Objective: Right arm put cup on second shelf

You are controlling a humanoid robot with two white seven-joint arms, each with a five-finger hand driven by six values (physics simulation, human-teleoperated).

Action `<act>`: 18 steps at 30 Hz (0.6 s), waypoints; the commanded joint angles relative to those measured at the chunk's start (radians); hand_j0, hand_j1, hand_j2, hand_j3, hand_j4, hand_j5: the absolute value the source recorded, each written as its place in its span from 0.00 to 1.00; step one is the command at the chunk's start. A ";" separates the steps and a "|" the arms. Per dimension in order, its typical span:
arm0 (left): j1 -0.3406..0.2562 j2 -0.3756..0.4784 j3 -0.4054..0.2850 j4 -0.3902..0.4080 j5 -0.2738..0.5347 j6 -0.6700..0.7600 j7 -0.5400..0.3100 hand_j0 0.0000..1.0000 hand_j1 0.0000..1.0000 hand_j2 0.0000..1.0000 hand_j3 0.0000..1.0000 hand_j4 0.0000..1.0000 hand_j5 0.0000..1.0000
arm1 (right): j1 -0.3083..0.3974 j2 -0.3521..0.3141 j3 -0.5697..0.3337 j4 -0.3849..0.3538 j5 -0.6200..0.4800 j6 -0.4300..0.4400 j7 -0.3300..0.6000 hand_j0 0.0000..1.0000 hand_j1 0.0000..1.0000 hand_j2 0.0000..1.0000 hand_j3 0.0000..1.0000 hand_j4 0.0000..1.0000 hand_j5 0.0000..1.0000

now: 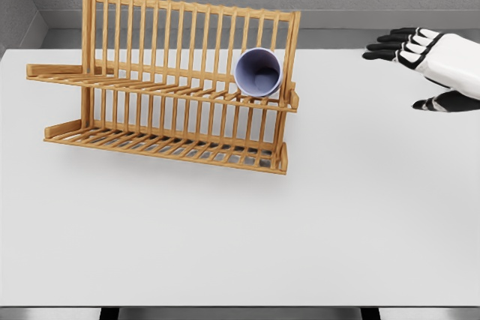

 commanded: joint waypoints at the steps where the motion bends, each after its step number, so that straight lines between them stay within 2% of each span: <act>1: 0.000 0.000 0.000 0.000 0.000 0.001 0.000 1.00 1.00 1.00 1.00 1.00 1.00 | 0.096 0.061 -0.243 0.000 -0.005 -0.005 0.000 1.00 1.00 1.00 1.00 1.00 1.00; 3: 0.000 0.000 0.000 0.000 0.000 0.001 0.000 1.00 1.00 1.00 1.00 1.00 1.00 | 0.143 0.100 -0.243 0.001 -0.004 -0.005 0.000 1.00 1.00 1.00 1.00 1.00 1.00; 5: 0.000 0.000 0.000 0.000 0.000 0.001 0.000 1.00 1.00 1.00 1.00 1.00 1.00 | 0.152 0.107 -0.231 -0.002 -0.004 -0.005 0.000 1.00 1.00 1.00 1.00 1.00 1.00; 6: -0.006 0.000 0.002 -0.005 0.003 -0.001 0.000 1.00 1.00 1.00 1.00 1.00 1.00 | 0.155 0.124 -0.193 0.000 -0.004 -0.005 0.000 1.00 1.00 1.00 1.00 1.00 1.00; 9: -0.008 0.000 -0.001 -0.008 0.002 -0.002 0.000 1.00 1.00 1.00 1.00 1.00 1.00 | 0.143 0.162 -0.092 0.000 -0.001 -0.005 0.000 1.00 1.00 1.00 1.00 1.00 1.00; 13: -0.008 0.000 -0.001 -0.006 -0.001 -0.001 0.000 1.00 1.00 1.00 1.00 1.00 1.00 | 0.108 0.174 -0.047 0.000 0.007 -0.005 0.000 1.00 1.00 1.00 1.00 1.00 1.00; 18: -0.008 0.000 -0.001 -0.006 0.000 -0.001 -0.002 1.00 1.00 1.00 1.00 1.00 1.00 | 0.099 0.180 -0.041 0.000 0.009 -0.005 0.000 1.00 1.00 1.00 1.00 1.00 1.00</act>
